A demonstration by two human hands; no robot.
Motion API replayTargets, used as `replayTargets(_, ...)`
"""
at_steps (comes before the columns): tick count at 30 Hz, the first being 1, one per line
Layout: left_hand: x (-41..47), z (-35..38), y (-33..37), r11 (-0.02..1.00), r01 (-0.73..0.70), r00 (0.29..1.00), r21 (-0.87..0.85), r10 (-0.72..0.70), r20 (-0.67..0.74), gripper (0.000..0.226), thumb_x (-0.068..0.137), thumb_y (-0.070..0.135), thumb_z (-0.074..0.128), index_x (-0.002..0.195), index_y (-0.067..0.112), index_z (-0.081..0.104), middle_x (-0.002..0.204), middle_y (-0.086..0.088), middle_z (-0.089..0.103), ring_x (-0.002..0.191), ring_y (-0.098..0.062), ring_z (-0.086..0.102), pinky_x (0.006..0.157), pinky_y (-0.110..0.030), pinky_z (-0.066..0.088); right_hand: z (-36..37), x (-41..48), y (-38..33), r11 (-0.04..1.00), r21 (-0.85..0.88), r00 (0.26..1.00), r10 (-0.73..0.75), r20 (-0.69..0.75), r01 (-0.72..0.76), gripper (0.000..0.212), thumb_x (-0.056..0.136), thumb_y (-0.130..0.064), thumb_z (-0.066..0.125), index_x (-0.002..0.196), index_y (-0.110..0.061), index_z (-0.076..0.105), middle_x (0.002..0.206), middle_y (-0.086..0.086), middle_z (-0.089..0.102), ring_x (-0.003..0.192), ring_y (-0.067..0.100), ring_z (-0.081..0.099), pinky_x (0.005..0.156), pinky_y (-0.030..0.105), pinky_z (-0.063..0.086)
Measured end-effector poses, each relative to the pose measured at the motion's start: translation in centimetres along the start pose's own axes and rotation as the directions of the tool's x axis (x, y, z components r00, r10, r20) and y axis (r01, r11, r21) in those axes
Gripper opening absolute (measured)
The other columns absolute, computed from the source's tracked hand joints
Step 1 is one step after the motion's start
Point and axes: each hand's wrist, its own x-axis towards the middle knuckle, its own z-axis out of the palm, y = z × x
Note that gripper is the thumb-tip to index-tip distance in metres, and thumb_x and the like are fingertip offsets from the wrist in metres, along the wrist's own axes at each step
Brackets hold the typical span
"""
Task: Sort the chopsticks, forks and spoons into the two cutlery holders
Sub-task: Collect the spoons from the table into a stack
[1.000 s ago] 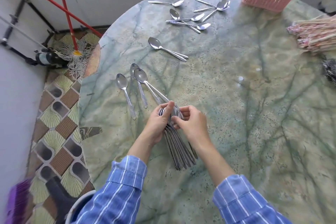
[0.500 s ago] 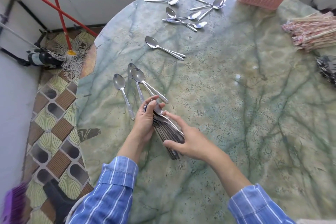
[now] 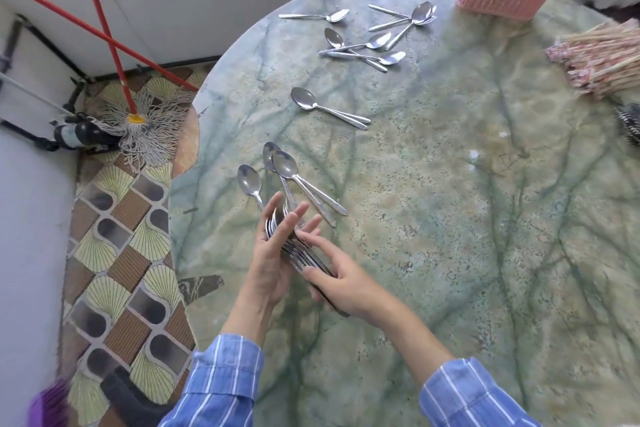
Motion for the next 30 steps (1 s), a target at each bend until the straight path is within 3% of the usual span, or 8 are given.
replayTargets(4, 0.1, -0.5, 1.3, 0.999, -0.023, 0.992, -0.03, 0.019, -0.128, 0.07, 0.074, 0.012, 0.078, 0.135, 0.03, 0.048, 0.11, -0.013, 0.067, 0.083, -0.024, 0.069, 0.074, -0.035, 0.057, 2.4, 2.0, -0.9, 0.988, -0.15, 0.997, -0.051, -0.061, 0.041, 0.053, 0.096, -0.025, 0.051, 0.139, -0.052, 0.036, 0.058, -0.018, 0.062, 0.042, 0.006, 0.05, 0.048, 0.022, 0.044)
replayTargets(8, 1.6, -1.5, 4.0, 0.998, -0.062, 0.986, -0.019, 0.059, -0.156, 0.047, 0.081, 0.009, 0.067, 0.124, 0.022, 0.054, 0.103, -0.008, 0.067, 0.081, -0.02, 0.069, 0.072, -0.034, 0.058, 3.3, 3.5, -1.9, 0.875, -0.475, 0.99, -0.131, -0.055, 0.089, 0.053, 0.094, -0.041, 0.051, 0.139, -0.06, 0.028, 0.084, -0.008, 0.066, 0.056, 0.001, 0.051, 0.068, 0.021, 0.048)
replayTargets(11, 3.2, -2.5, 5.6, 0.991, -0.11, 0.971, 0.072, 0.123, -0.206, 0.039, 0.084, 0.003, 0.067, 0.118, 0.018, 0.057, 0.086, -0.005, 0.06, 0.063, -0.013, 0.061, 0.062, -0.028, 0.056, 3.5, 5.4, -3.0, 0.858, -0.487, 0.975, -0.216, -0.059, 0.161, 0.039, 0.093, -0.05, 0.051, 0.132, -0.048, 0.049, 0.096, -0.008, 0.056, 0.08, 0.003, 0.054, 0.086, 0.023, 0.047)
replayTargets(13, 4.2, -3.1, 6.6, 0.982, -0.135, 0.962, 0.129, 0.161, -0.219, 0.04, 0.086, 0.0, 0.064, 0.121, 0.018, 0.058, 0.075, -0.001, 0.06, 0.057, -0.01, 0.056, 0.058, -0.026, 0.054, 2.9, 7.4, -3.6, 0.879, -0.444, 0.938, -0.285, -0.2, 0.172, 0.028, 0.094, -0.046, 0.053, 0.116, -0.033, 0.065, 0.101, -0.006, 0.057, 0.088, 0.006, 0.059, 0.088, 0.03, 0.05)
replayTargets(15, 5.1, -3.7, 7.8, 0.975, -0.131, 0.953, 0.179, 0.174, -0.248, 0.039, 0.086, 0.0, 0.064, 0.12, 0.019, 0.058, 0.071, 0.001, 0.059, 0.055, -0.009, 0.051, 0.051, -0.022, 0.049, 1.5, 9.8, -3.7, 0.848, -0.521, 0.863, -0.331, -0.381, 0.095, 0.022, 0.095, -0.031, 0.055, 0.111, -0.021, 0.067, 0.106, -0.001, 0.057, 0.096, 0.012, 0.058, 0.09, 0.032, 0.048)
replayTargets(18, 6.6, -4.4, 9.4, 0.958, -0.089, 0.94, 0.271, 0.171, -0.294, 0.034, 0.084, 0.002, 0.069, 0.112, 0.017, 0.059, 0.071, 0.0, 0.055, 0.054, -0.009, 0.048, 0.044, -0.021, 0.043, -0.1, 12.9, -3.5, 0.754, -0.645, 0.8, -0.309, -0.514, -0.124, 0.031, 0.094, -0.024, 0.056, 0.123, -0.013, 0.061, 0.115, 0.007, 0.054, 0.11, 0.023, 0.051, 0.098, 0.034, 0.042)
replayTargets(23, 8.8, -4.8, 10.7, 0.879, -0.081, 0.916, 0.471, 0.251, -0.312, 0.03, 0.078, 0.008, 0.077, 0.102, 0.018, 0.06, 0.066, 0.002, 0.054, 0.043, -0.01, 0.045, 0.039, -0.02, 0.04, 0.0, 15.6, -3.4, 0.621, -0.739, 0.762, -0.337, -0.553, -0.261, 0.026, 0.093, -0.029, 0.057, 0.114, -0.014, 0.063, 0.112, 0.008, 0.057, 0.107, 0.026, 0.05, 0.095, 0.037, 0.038)
replayTargets(30, 11.2, -4.9, 10.7, 0.744, -0.042, 0.887, 0.667, 0.336, -0.318, 0.021, 0.079, 0.017, 0.077, 0.094, 0.021, 0.062, 0.075, 0.004, 0.056, 0.054, -0.008, 0.053, 0.045, -0.023, 0.048, -0.3, 16.5, -4.2, 0.643, -0.703, 0.804, -0.221, -0.551, -0.304, 0.019, 0.096, -0.022, 0.05, 0.109, -0.012, 0.06, 0.114, 0.009, 0.059, 0.11, 0.027, 0.049, 0.097, 0.036, 0.035)
